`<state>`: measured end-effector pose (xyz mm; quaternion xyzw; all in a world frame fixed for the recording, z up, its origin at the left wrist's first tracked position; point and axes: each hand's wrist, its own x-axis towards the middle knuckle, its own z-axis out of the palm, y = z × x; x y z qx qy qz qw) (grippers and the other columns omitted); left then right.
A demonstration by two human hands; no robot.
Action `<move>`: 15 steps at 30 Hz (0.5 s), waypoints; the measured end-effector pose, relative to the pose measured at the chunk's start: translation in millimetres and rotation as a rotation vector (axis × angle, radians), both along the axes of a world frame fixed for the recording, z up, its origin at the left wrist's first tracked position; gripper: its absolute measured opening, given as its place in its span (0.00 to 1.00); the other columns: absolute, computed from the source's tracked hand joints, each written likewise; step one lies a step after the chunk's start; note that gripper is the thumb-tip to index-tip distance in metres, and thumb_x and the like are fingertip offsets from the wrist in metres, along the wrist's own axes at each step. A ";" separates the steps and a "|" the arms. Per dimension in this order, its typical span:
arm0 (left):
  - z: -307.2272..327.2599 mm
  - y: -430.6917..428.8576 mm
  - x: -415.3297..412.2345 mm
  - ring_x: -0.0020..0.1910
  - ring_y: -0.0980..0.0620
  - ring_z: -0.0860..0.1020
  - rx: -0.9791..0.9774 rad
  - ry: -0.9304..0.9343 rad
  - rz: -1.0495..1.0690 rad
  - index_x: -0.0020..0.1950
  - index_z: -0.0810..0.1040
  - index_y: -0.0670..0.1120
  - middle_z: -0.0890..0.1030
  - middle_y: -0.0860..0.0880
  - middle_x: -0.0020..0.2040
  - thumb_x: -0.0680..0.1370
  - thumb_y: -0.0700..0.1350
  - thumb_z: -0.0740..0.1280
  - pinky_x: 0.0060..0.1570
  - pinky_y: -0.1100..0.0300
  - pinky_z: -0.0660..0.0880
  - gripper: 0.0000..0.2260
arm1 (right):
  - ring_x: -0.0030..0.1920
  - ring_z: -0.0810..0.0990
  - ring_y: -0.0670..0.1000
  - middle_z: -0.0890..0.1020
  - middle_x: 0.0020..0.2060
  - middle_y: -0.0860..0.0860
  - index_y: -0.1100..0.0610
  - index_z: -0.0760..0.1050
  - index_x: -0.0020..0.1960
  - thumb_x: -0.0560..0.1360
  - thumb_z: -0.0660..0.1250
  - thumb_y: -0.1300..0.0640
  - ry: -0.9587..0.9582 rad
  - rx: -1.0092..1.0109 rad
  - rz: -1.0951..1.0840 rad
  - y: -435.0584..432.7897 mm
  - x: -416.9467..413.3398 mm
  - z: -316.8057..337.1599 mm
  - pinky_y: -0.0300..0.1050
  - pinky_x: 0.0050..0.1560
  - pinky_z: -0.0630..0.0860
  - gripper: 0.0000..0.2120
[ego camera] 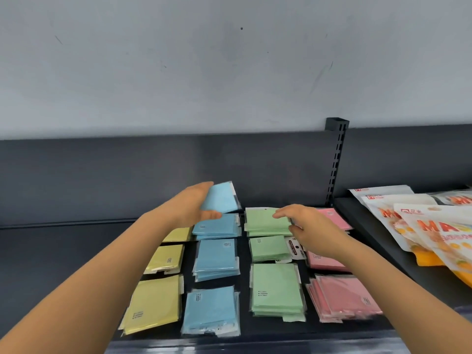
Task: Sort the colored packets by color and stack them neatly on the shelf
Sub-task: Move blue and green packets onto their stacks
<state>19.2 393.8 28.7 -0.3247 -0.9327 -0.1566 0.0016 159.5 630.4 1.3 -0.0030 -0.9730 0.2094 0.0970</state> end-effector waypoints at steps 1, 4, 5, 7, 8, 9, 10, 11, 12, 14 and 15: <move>-6.6 3.4 -5.4 0.73 0.48 0.59 -0.051 -0.027 -0.016 0.76 0.51 0.45 0.57 0.47 0.76 0.74 0.56 0.67 0.70 0.56 0.58 0.38 | 0.64 0.71 0.46 0.71 0.67 0.45 0.49 0.71 0.66 0.78 0.57 0.66 0.009 -0.009 -0.008 0.4 1.4 0.8 0.34 0.62 0.65 0.20; -24.8 11.9 -19.8 0.73 0.47 0.60 -0.132 -0.104 -0.029 0.76 0.50 0.44 0.58 0.47 0.76 0.75 0.57 0.66 0.70 0.56 0.58 0.38 | 0.66 0.70 0.46 0.71 0.67 0.45 0.49 0.71 0.66 0.78 0.58 0.65 0.022 -0.015 -0.034 2.5 4.5 1.9 0.36 0.64 0.65 0.20; -30.4 14.4 -23.6 0.73 0.47 0.60 -0.151 -0.123 -0.031 0.76 0.51 0.44 0.58 0.47 0.76 0.75 0.57 0.66 0.70 0.56 0.59 0.37 | 0.65 0.71 0.46 0.72 0.66 0.45 0.49 0.71 0.66 0.78 0.59 0.65 0.015 -0.017 -0.041 3.3 5.8 1.5 0.36 0.64 0.65 0.20; -41.1 17.6 -29.4 0.73 0.47 0.60 -0.192 -0.146 -0.049 0.76 0.52 0.44 0.58 0.47 0.76 0.75 0.57 0.65 0.70 0.56 0.58 0.36 | 0.63 0.73 0.46 0.73 0.64 0.45 0.48 0.71 0.66 0.78 0.59 0.64 0.006 -0.019 -0.051 5.5 7.5 0.0 0.36 0.63 0.67 0.20; -45.9 18.6 -32.0 0.72 0.48 0.60 -0.209 -0.155 -0.063 0.76 0.53 0.44 0.58 0.48 0.75 0.76 0.56 0.65 0.69 0.57 0.58 0.35 | 0.62 0.73 0.46 0.74 0.63 0.45 0.47 0.71 0.66 0.78 0.60 0.64 0.003 -0.015 -0.058 7.0 8.0 -0.7 0.36 0.63 0.68 0.20; -51.0 19.6 -34.3 0.72 0.48 0.60 -0.224 -0.168 -0.078 0.75 0.53 0.45 0.58 0.48 0.75 0.76 0.55 0.65 0.69 0.58 0.58 0.34 | 0.61 0.73 0.46 0.75 0.63 0.46 0.47 0.71 0.66 0.78 0.59 0.64 0.001 -0.012 -0.066 8.7 8.7 -1.0 0.37 0.63 0.68 0.20; -55.8 20.6 -36.4 0.73 0.49 0.59 -0.237 -0.183 -0.092 0.76 0.54 0.46 0.57 0.49 0.76 0.77 0.54 0.65 0.70 0.58 0.57 0.33 | 0.62 0.73 0.46 0.75 0.62 0.46 0.47 0.71 0.66 0.78 0.59 0.64 -0.001 -0.011 -0.073 10.2 9.3 -1.3 0.37 0.64 0.68 0.20; -59.5 21.2 -37.9 0.73 0.49 0.58 -0.246 -0.196 -0.100 0.76 0.53 0.46 0.55 0.49 0.76 0.77 0.53 0.64 0.71 0.57 0.56 0.32 | 0.62 0.73 0.46 0.75 0.63 0.46 0.47 0.71 0.66 0.78 0.59 0.64 -0.001 -0.012 -0.078 11.0 9.4 -1.3 0.38 0.65 0.68 0.20; -62.6 22.3 -38.8 0.74 0.49 0.56 -0.249 -0.206 -0.103 0.76 0.53 0.47 0.53 0.49 0.77 0.77 0.52 0.64 0.71 0.57 0.54 0.32 | 0.63 0.73 0.46 0.75 0.63 0.46 0.48 0.71 0.66 0.77 0.59 0.64 -0.004 -0.009 -0.081 11.8 9.9 -1.7 0.39 0.65 0.68 0.20; -65.1 23.2 -39.7 0.75 0.48 0.53 -0.247 -0.205 -0.106 0.76 0.52 0.48 0.50 0.48 0.77 0.78 0.52 0.63 0.72 0.57 0.52 0.31 | 0.64 0.72 0.46 0.75 0.63 0.46 0.48 0.72 0.66 0.78 0.59 0.64 -0.010 -0.003 -0.078 11.7 10.2 -2.9 0.40 0.66 0.68 0.20; -65.5 22.8 -40.2 0.76 0.48 0.52 -0.235 -0.204 -0.110 0.76 0.53 0.48 0.49 0.48 0.77 0.77 0.52 0.64 0.72 0.57 0.51 0.32 | 0.64 0.72 0.46 0.75 0.64 0.46 0.48 0.72 0.66 0.78 0.59 0.64 -0.017 -0.006 -0.076 11.2 10.6 -3.5 0.40 0.66 0.68 0.20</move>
